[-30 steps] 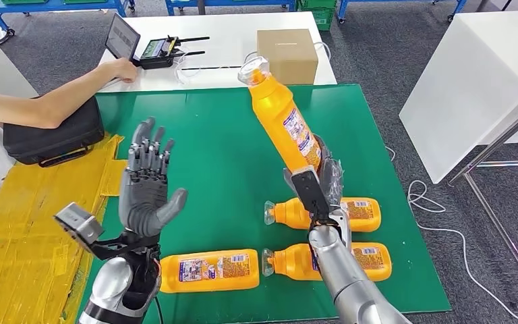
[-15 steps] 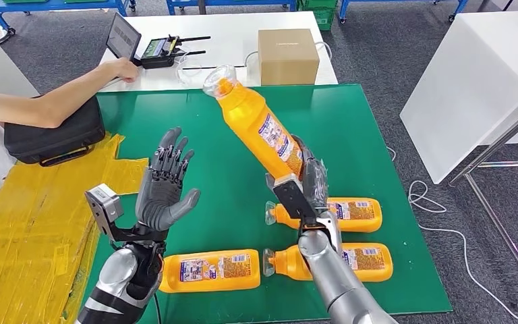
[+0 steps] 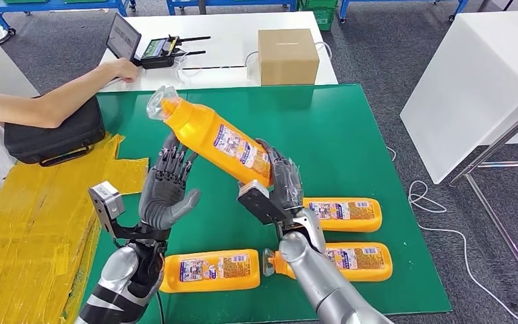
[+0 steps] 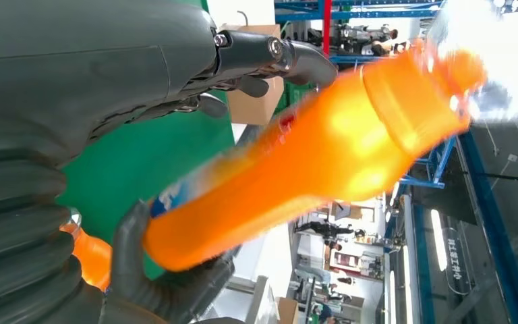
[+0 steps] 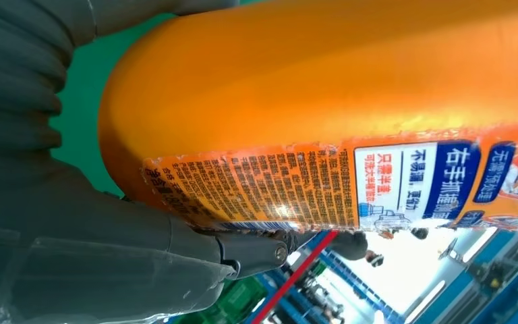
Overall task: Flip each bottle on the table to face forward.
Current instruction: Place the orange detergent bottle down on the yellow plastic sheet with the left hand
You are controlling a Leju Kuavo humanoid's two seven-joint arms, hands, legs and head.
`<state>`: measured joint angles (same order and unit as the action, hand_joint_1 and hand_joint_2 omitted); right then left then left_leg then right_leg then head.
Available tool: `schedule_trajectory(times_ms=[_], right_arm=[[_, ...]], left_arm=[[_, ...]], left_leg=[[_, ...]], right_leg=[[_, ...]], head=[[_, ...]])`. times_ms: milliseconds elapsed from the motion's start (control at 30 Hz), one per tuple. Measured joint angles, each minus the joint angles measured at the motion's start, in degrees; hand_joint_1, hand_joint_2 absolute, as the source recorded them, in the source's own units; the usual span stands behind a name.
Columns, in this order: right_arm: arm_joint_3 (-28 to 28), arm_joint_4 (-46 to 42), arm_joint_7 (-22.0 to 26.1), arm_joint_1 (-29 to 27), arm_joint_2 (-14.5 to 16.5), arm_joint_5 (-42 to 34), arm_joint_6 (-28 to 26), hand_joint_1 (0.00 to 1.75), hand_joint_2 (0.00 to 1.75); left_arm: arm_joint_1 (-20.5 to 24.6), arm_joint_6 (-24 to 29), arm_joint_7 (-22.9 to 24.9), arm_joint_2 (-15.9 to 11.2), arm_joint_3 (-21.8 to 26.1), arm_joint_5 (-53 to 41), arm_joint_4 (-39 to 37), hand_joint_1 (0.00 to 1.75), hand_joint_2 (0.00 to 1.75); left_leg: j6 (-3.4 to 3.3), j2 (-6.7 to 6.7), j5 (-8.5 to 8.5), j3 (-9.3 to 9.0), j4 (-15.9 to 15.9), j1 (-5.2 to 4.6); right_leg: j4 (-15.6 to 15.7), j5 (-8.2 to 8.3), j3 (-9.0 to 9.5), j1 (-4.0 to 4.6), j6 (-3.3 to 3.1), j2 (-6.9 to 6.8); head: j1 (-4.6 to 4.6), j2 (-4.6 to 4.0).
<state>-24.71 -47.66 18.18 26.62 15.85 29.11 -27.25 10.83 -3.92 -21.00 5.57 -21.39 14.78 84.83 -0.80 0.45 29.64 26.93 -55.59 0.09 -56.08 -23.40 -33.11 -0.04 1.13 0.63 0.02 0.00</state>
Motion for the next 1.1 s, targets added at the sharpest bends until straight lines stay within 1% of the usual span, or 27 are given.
schedule_trajectory(times_ms=[133, 267, 500, 733, 967, 1067, 1100], right_arm=[[-1.6, 2.1, -1.0, 1.3, 0.7, 0.9, -0.2, 1.75, 1.75], [-2.2, 3.3, -1.4, 1.8, 0.9, 1.4, -0.3, 1.75, 1.75], [-4.5, 5.6, -2.7, 2.8, 2.0, 5.4, -2.2, 1.75, 1.75], [-9.4, 8.1, -2.4, 2.4, 3.4, 9.3, -1.8, 1.75, 1.75], [-12.8, 10.5, -2.1, 2.0, 4.4, 7.6, -0.6, 1.75, 1.75], [-13.7, 11.4, -2.3, 2.0, 4.5, 7.2, -0.6, 1.75, 1.75], [-14.0, 11.7, -2.4, 2.0, 4.6, 7.1, -0.6, 1.75, 1.75]], left_arm=[[0.4, -0.2, -0.1, 0.0, 0.1, 0.4, -0.6, 0.00, 1.75], [0.4, -0.2, -0.1, 0.0, 0.2, 0.5, -0.8, 0.00, 1.75], [0.3, -0.2, -0.2, 0.0, 0.9, 1.2, -1.3, 0.00, 1.75], [0.4, -0.2, -0.2, 0.1, 1.1, 2.0, -2.0, 0.00, 1.75], [0.0, 0.3, -0.4, 0.2, 1.6, 3.7, -2.5, 0.00, 1.75], [-0.5, 1.4, -0.4, 0.3, 2.0, 5.3, -2.7, 0.00, 1.75], [-0.7, 2.0, -0.4, 0.4, 2.1, 5.9, -2.7, 0.08, 1.75]], left_leg=[[0.00, -0.02, 0.00, 0.00, 0.0, 0.00], [0.00, -0.02, 0.00, 0.01, 0.0, 0.00], [0.00, -0.03, 0.00, 0.02, 0.0, 0.00], [0.00, -0.02, 0.00, 0.01, 0.0, 0.00], [0.00, -0.02, 0.00, 0.02, 0.0, 0.00], [0.00, -0.01, 0.00, 0.02, 0.0, -0.01], [0.00, -0.01, 0.00, 0.02, 0.0, -0.01]], right_leg=[[0.0, 0.00, 0.00, 0.00, 0.00, 0.00], [0.0, 0.00, 0.00, -0.01, 0.00, 0.00], [0.0, 0.00, -0.03, 0.00, 0.00, 0.00], [0.0, 0.00, -0.03, 0.02, 0.00, 0.00], [0.0, 0.00, -0.04, 0.01, 0.00, 0.01], [0.0, 0.00, -0.04, 0.01, 0.00, 0.01], [0.0, 0.00, -0.04, 0.01, 0.00, 0.01]], head=[[-0.01, 0.00], [0.00, 0.00], [-0.01, 0.00], [-0.01, 0.00], [0.00, 0.00], [0.00, 0.00], [-0.01, 0.00]])
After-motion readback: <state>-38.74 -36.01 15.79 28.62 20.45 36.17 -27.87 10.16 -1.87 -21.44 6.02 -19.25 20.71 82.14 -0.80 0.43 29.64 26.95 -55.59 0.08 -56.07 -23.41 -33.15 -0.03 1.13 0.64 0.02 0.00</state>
